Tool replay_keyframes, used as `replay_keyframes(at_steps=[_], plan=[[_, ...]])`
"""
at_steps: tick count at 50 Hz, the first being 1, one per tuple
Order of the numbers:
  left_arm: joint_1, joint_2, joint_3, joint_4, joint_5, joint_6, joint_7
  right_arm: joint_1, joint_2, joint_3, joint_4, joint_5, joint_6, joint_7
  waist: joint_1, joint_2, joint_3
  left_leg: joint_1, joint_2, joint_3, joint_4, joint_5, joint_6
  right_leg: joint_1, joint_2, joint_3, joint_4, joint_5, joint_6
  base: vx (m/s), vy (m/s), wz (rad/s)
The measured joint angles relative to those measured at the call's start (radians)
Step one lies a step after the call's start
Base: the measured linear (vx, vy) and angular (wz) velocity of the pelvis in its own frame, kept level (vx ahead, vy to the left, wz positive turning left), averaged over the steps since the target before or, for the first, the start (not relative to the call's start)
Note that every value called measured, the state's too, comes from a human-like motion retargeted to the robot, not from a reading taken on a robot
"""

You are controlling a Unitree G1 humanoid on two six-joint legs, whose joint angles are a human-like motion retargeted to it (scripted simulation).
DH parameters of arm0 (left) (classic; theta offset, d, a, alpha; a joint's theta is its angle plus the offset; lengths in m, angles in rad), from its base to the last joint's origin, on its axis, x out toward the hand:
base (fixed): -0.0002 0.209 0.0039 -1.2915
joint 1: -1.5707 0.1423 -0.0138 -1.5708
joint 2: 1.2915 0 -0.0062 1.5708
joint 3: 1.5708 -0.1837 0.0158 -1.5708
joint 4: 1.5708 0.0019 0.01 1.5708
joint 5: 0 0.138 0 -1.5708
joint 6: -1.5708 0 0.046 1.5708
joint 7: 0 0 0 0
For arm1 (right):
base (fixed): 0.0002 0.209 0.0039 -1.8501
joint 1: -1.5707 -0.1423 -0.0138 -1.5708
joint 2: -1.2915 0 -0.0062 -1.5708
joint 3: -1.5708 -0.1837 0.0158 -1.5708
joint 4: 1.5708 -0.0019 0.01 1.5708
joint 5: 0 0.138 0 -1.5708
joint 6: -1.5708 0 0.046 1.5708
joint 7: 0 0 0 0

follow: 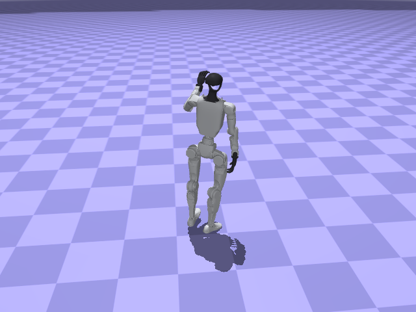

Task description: In place motions

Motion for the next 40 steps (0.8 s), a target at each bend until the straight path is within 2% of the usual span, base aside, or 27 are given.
replay_keyframes(at_steps=[2,3,5,7,11,13,14,15,16,20,23,25,26,27,29,35,37,40], plan=[[0.036,0.001,0.061,-0.030,-0.006,-0.061,0.156,-0.002,0.005,0.003,0.000,-0.004,-0.001,0.003,0.004,-0.001,-0.002,-0.001,0.001,0.005,-0.002,-0.001,-0.001,-0.006,0.000,0.004,0.002,0.001,-0.001,0.00,0.00,0.00],[0.050,0.002,0.090,-0.042,-0.013,-0.065,0.178,-0.002,0.007,0.004,0.001,-0.004,-0.001,0.005,0.006,-0.002,-0.003,-0.001,0.002,0.008,-0.003,-0.002,-0.001,-0.009,0.001,0.006,0.003,0.002,-0.001,0.00,0.00,0.00],[0.080,-0.002,0.153,-0.067,-0.049,-0.012,0.122,-0.007,0.010,0.015,0.005,0.000,-0.004,0.013,0.007,-0.001,-0.006,-0.004,0.005,0.013,-0.004,-0.003,-0.002,-0.017,0.002,0.012,0.004,0.003,-0.003,0.00,0.00,0.00],[0.084,-0.020,0.196,-0.058,-0.107,0.109,-0.069,-0.006,0.012,0.028,0.009,0.010,-0.009,0.019,0.008,0.001,-0.008,-0.006,0.007,0.015,-0.004,-0.003,-0.003,-0.021,0.004,0.015,0.005,0.004,-0.004,0.00,0.00,0.00],[0.057,-0.022,0.232,0.041,-0.182,0.372,-0.557,-0.006,0.015,0.046,0.023,0.011,-0.013,0.025,0.009,0.000,-0.010,-0.009,0.009,0.009,-0.003,-0.002,-0.004,-0.022,0.006,0.011,0.005,0.004,-0.005,-0.01,-0.02,0.03],[0.072,0.004,0.227,0.053,-0.161,0.470,-0.656,-0.009,0.016,0.050,0.024,-0.007,-0.014,0.030,0.005,-0.001,-0.007,-0.010,0.010,0.003,-0.003,0.000,-0.005,-0.021,0.008,0.005,0.004,0.004,-0.006,-0.02,-0.03,0.08],[0.088,0.019,0.229,0.035,-0.137,0.476,-0.642,-0.009,0.017,0.051,0.020,-0.019,-0.015,0.031,0.003,-0.001,-0.004,-0.010,0.011,0.002,-0.003,0.000,-0.005,-0.020,0.010,0.004,0.004,0.004,-0.006,0.00,0.00,0.00],[0.105,0.033,0.232,0.008,-0.109,0.463,-0.608,-0.008,0.018,0.052,0.014,-0.031,-0.017,0.031,0.002,-0.001,0.000,-0.010,0.012,0.001,-0.003,0.000,-0.005,-0.021,0.011,0.004,0.004,0.005,-0.007,0.00,0.00,0.00],[0.131,0.044,0.239,-0.023,-0.083,0.401,-0.520,-0.008,0.019,0.057,0.009,-0.037,-0.023,0.024,0.001,-0.001,0.002,-0.010,0.014,0.003,-0.003,-0.001,-0.006,-0.023,0.012,0.007,0.004,0.005,-0.007,0.00,0.00,0.00],[0.262,0.066,0.248,-0.111,0.026,0.098,-0.137,-0.010,0.019,0.070,0.010,-0.032,-0.055,-0.018,-0.005,-0.004,0.013,-0.010,0.016,0.009,-0.003,-0.002,-0.007,-0.027,0.014,0.014,0.005,0.007,-0.009,0.00,0.00,0.00],[0.387,0.023,0.192,-0.100,0.023,-0.087,0.146,-0.013,0.018,0.063,0.019,-0.017,-0.066,-0.036,-0.003,-0.006,0.009,-0.015,0.017,0.013,-0.004,-0.002,-0.008,-0.037,0.014,0.019,0.007,0.008,-0.011,0.00,0.00,0.00],[0.476,-0.030,0.128,-0.049,0.002,-0.187,0.225,-0.015,0.019,0.057,0.024,-0.006,-0.067,-0.042,-0.007,-0.005,0.002,-0.021,0.019,0.017,-0.005,-0.003,-0.008,-0.046,0.015,0.023,0.008,0.008,-0.011,0.00,0.00,0.00],[0.525,-0.066,0.104,-0.010,-0.006,-0.207,0.194,-0.018,0.020,0.056,0.025,-0.001,-0.066,-0.043,-0.011,-0.003,-0.001,-0.022,0.020,0.019,-0.005,-0.004,-0.009,-0.049,0.016,0.026,0.008,0.008,-0.012,0.00,0.00,0.00],[0.573,-0.107,0.083,0.034,-0.013,-0.215,0.149,-0.021,0.021,0.055,0.026,0.005,-0.065,-0.045,-0.016,-0.002,-0.002,-0.024,0.022,0.021,-0.006,-0.004,-0.009,-0.053,0.017,0.029,0.008,0.009,-0.012,0.00,0.00,0.00],[0.658,-0.208,0.060,0.153,-0.021,-0.168,-0.016,-0.025,0.025,0.055,0.026,0.020,-0.064,-0.049,-0.025,0.003,-0.004,-0.025,0.026,0.028,-0.006,-0.006,-0.010,-0.060,0.021,0.037,0.009,0.010,-0.013,0.04,0.00,-0.21],[0.745,-0.448,0.056,0.706,0.009,0.107,-0.595,-0.023,0.032,0.063,0.028,0.068,-0.070,-0.046,-0.021,0.009,0.013,-0.012,0.034,0.045,-0.006,-0.011,-0.012,-0.059,0.028,0.056,0.012,0.012,-0.018,0.02,0.00,-0.15],[0.718,-0.486,0.056,0.929,-0.020,0.130,-0.676,-0.020,0.032,0.064,0.032,0.066,-0.070,-0.034,-0.017,0.006,0.018,-0.009,0.034,0.042,-0.006,-0.011,-0.013,-0.055,0.029,0.054,0.012,0.011,-0.019,0.03,-0.06,0.07],[0.639,-0.534,0.101,1.367,-0.156,0.134,-0.610,-0.013,0.033,0.066,0.040,0.044,-0.067,-0.015,-0.016,0.001,0.007,-0.015,0.036,0.035,-0.005,-0.009,-0.018,-0.057,0.031,0.047,0.012,0.008,-0.022,0.05,-0.07,0.17]])
